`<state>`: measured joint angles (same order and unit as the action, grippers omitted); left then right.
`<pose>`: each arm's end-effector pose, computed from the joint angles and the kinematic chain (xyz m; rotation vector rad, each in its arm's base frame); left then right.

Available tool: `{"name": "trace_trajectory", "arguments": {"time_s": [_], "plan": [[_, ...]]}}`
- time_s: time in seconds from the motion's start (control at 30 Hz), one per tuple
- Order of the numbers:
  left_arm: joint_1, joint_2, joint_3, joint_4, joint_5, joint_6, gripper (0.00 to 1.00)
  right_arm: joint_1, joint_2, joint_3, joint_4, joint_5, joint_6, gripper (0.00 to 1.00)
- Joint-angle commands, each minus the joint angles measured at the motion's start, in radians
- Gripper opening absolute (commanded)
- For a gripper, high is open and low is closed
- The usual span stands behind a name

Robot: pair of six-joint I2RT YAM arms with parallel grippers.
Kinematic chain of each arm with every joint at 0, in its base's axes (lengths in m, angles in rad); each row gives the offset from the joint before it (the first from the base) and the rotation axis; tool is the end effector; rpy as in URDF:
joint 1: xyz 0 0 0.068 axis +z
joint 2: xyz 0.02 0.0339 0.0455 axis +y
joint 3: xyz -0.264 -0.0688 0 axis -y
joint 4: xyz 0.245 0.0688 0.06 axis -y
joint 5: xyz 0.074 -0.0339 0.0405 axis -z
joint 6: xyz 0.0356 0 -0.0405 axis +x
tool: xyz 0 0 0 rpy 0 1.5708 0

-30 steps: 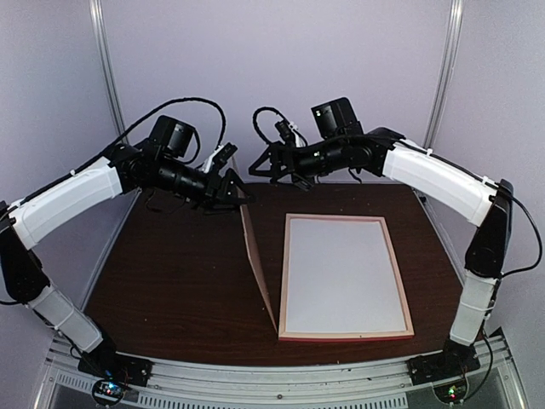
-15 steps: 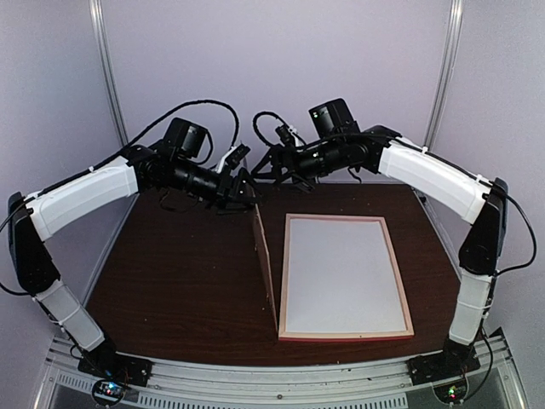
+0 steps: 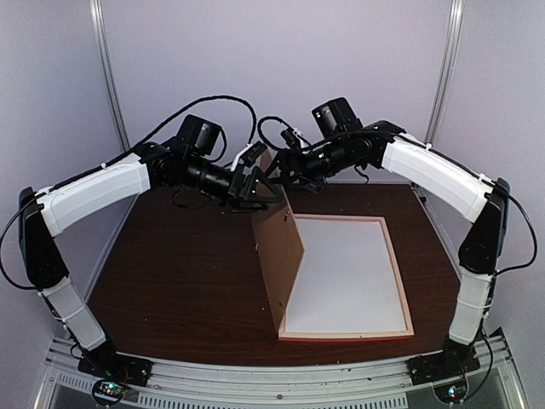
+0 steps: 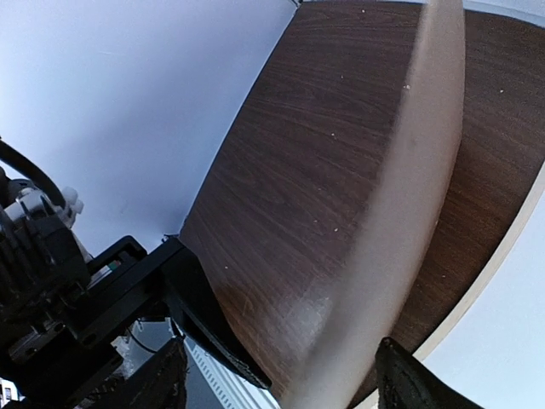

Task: Put the photo into the frame
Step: Turn over the backboard.

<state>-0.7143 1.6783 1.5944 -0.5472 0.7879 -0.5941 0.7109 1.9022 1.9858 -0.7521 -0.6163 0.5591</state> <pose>0.2687 -0.2664 0.3568 0.6501 2.3663 -1.5339 0.3093 0.2935 0.3795 -0.5586 2.3977 1.3227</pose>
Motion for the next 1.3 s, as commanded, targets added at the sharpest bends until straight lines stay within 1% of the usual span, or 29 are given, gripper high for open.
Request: {"name": "trace_trajectory", "arguments": {"time_s": [0.0,0.1,0.2,0.3,0.4,0.57,0.77,0.87,0.9,1.0,1.13,1.27], "plan": [[-0.013,0.025,0.030,0.038,0.031,0.028,0.92,-0.013,-0.003,0.042,-0.080,0.050,-0.055,0.71],[-0.012,0.025,0.028,0.028,0.022,0.030,0.93,-0.021,-0.008,0.044,-0.132,0.087,-0.086,0.64],[-0.014,0.019,0.023,0.015,0.011,0.036,0.93,-0.031,-0.024,0.026,-0.169,0.126,-0.111,0.50],[-0.013,0.010,0.017,-0.004,-0.009,0.046,0.94,-0.044,-0.039,-0.001,-0.188,0.154,-0.131,0.40],[-0.013,-0.002,0.007,-0.021,-0.030,0.060,0.94,-0.061,-0.040,-0.020,-0.202,0.157,-0.143,0.34],[-0.012,-0.019,-0.017,-0.060,-0.072,0.089,0.95,-0.083,-0.046,-0.049,-0.223,0.177,-0.165,0.27],[-0.012,-0.036,-0.050,-0.100,-0.136,0.116,0.95,-0.112,-0.070,-0.131,-0.206,0.166,-0.171,0.18],[-0.013,-0.045,-0.062,-0.132,-0.195,0.128,0.96,-0.125,-0.085,-0.188,-0.180,0.155,-0.171,0.13],[-0.012,-0.052,-0.067,-0.145,-0.220,0.134,0.96,-0.130,-0.093,-0.212,-0.166,0.150,-0.170,0.09],[-0.013,-0.072,-0.088,-0.181,-0.332,0.153,0.98,-0.153,-0.119,-0.295,-0.109,0.110,-0.151,0.01],[-0.009,-0.098,-0.126,-0.215,-0.481,0.172,0.98,-0.182,-0.174,-0.426,0.005,0.048,-0.105,0.00],[0.004,-0.116,-0.167,-0.217,-0.571,0.170,0.98,-0.217,-0.261,-0.576,0.165,-0.018,-0.020,0.00]]}}
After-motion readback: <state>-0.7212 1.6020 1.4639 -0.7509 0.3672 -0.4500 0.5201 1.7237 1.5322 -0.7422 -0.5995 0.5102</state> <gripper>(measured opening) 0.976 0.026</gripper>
